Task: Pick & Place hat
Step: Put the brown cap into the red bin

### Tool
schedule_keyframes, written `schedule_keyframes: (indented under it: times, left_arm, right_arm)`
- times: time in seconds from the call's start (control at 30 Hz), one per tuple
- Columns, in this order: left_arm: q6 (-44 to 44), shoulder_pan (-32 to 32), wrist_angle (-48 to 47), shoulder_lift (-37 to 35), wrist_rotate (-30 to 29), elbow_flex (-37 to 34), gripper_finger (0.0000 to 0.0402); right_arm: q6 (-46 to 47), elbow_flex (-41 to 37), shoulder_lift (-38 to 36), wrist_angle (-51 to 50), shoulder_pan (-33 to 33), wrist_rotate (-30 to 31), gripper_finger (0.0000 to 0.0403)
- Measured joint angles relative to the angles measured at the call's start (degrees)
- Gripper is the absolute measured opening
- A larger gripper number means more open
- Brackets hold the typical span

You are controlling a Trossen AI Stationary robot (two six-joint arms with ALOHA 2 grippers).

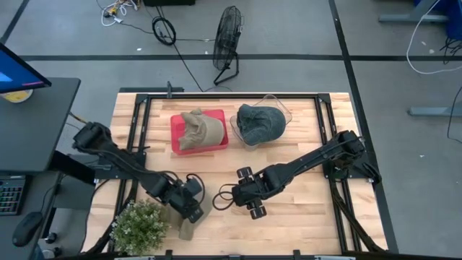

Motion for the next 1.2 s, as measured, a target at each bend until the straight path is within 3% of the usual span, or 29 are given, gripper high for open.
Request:
schedule_keyframes:
  times: [0.17,0.4,0.67,1.0,1.2]
  left_arm:
    - [-0.1,-1.2,-3.0,-1.3,0.7,3.4,0.0169]
    - [-12.3,-2.8,-16.2,-0.7,2.8,7.4,0.0169]
    - [-19.3,-4.5,-7.9,0.3,1.7,5.3,0.0169]
    - [-19.4,-4.5,-7.9,5.6,4.0,5.2,0.0168]
    - [-14.5,-4.0,-4.9,7.4,4.1,5.2,0.0116]
  right_arm:
    - [-1.6,0.0,0.0,0.6,0.0,0.1,0.0201]
    - [-4.2,0.0,0.0,4.1,0.0,0.1,0.0201]
    - [-7.1,0.0,0.0,7.0,-0.2,0.1,0.0201]
    - [-7.4,0.0,0.0,10.7,-0.3,0.1,0.0201]
    - [-9.1,0.0,0.0,12.4,-0.3,0.1,0.0201]
